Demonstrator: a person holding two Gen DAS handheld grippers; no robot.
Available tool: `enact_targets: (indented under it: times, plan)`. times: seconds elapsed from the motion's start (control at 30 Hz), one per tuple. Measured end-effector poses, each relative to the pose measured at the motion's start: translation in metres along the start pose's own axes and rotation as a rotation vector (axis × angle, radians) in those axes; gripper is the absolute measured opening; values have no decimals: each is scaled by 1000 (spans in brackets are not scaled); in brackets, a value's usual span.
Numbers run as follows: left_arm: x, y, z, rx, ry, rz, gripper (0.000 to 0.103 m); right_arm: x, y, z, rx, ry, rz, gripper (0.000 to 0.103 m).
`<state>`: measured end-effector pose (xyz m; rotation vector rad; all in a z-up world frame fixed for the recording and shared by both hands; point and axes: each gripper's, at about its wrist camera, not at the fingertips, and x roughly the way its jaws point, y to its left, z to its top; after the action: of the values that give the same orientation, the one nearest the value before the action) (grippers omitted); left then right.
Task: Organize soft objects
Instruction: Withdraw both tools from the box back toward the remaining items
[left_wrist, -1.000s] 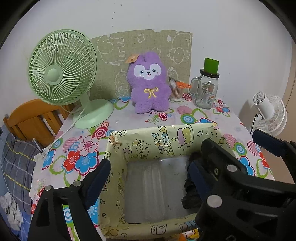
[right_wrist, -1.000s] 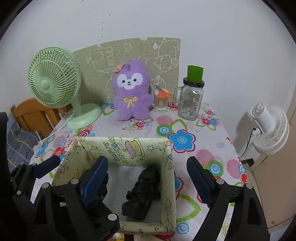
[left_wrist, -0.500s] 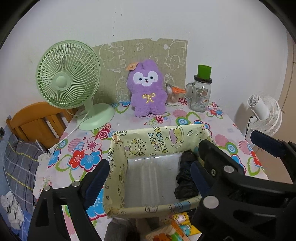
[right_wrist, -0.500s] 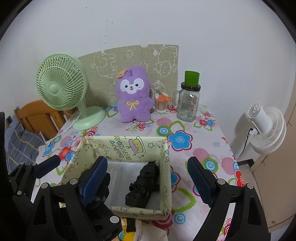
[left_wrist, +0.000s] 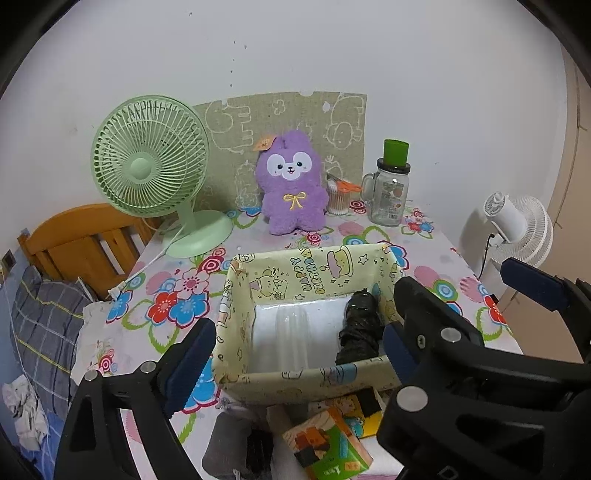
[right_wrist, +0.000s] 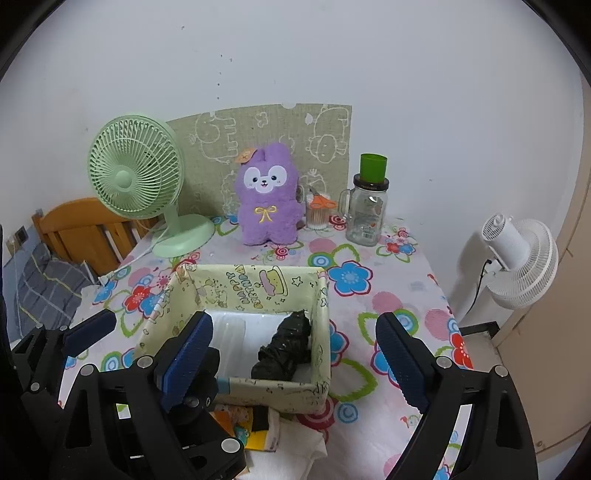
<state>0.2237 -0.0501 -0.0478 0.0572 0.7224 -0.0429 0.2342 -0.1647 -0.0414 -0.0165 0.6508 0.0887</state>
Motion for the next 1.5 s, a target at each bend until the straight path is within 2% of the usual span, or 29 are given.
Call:
enact_targets:
  times: [0.37,0.97,1.5]
  plan:
    - [-28,-6,-9,6,-26,-10,99,-29,-2,-7,-3,-24,-4,92]
    - [-67,-15,-24,19,-57,-15,100,-73,-1,-21,-23,-67,-18,93]
    - [-93,-11,-47,21,-91,-7,100,-95,9,-44,-30,-83,15,93]
